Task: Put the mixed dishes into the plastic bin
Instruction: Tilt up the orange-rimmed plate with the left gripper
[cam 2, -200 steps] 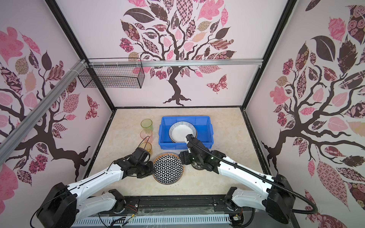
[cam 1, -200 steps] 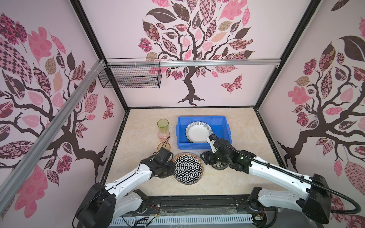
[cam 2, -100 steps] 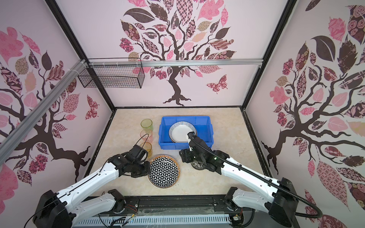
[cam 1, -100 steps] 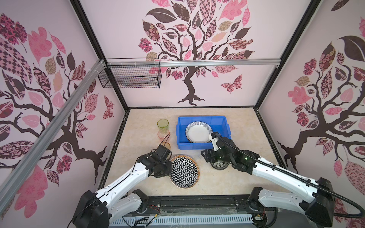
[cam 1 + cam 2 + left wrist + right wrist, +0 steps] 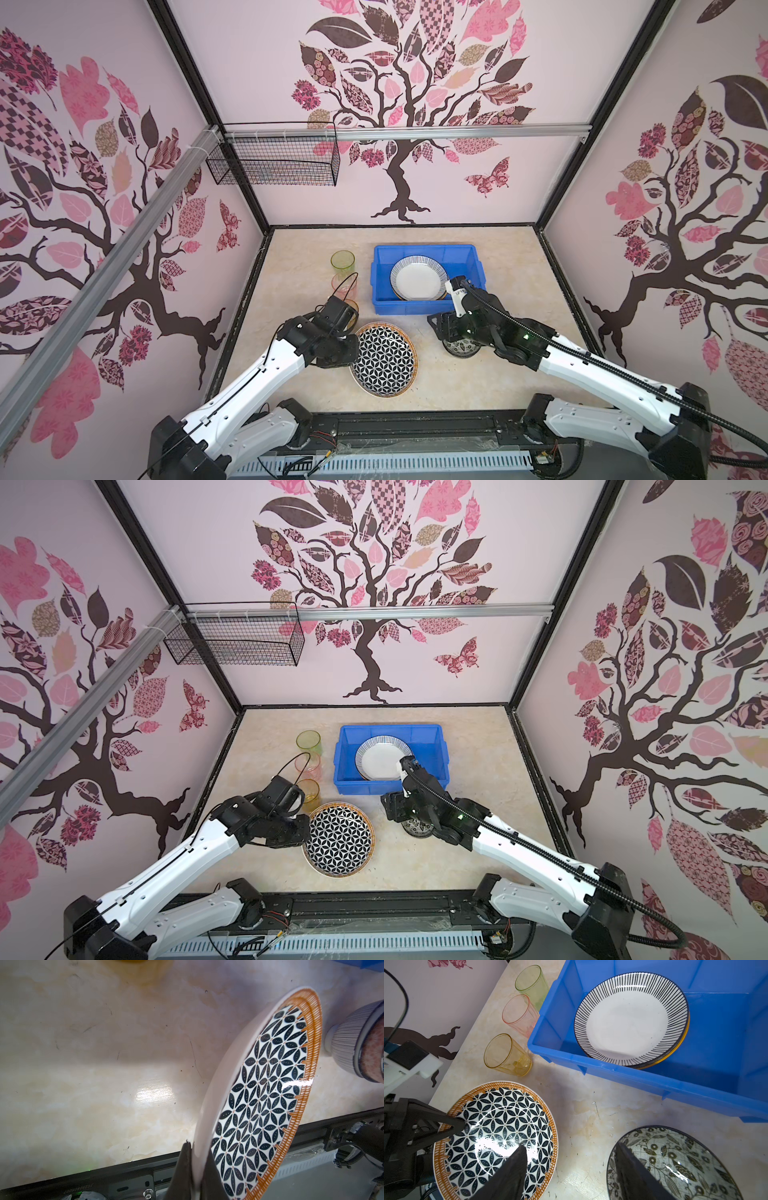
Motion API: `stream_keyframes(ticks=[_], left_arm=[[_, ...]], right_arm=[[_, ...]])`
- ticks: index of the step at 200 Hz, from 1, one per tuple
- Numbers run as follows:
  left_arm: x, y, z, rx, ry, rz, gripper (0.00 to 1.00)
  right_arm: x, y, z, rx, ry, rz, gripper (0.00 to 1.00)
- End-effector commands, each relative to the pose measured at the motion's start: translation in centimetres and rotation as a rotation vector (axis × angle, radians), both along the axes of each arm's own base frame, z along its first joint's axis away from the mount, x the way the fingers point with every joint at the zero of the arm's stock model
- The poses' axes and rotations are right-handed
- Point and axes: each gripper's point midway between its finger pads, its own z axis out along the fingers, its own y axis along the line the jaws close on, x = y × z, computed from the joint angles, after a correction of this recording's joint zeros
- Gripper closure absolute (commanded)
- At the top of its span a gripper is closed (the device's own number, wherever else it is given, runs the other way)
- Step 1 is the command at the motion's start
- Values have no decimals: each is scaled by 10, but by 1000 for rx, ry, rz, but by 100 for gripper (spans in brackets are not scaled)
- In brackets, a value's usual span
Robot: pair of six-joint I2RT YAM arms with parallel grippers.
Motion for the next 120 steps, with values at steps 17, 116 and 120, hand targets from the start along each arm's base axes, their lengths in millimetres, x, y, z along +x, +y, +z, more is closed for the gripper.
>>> stream_keyframes(ticks=[17,116,120], left_arm=[[21,-18,49,-94,-133,-42,100],[65,-42,88,-125,-245,-51,100],[66,-43,90,-127,-250,-49,100]], right_arm=[[-1,-8,12,-8,-40,-18,30],[8,-20,27,-48,-110,-59,28],[8,-20,28,-51,-112,-61,28]])
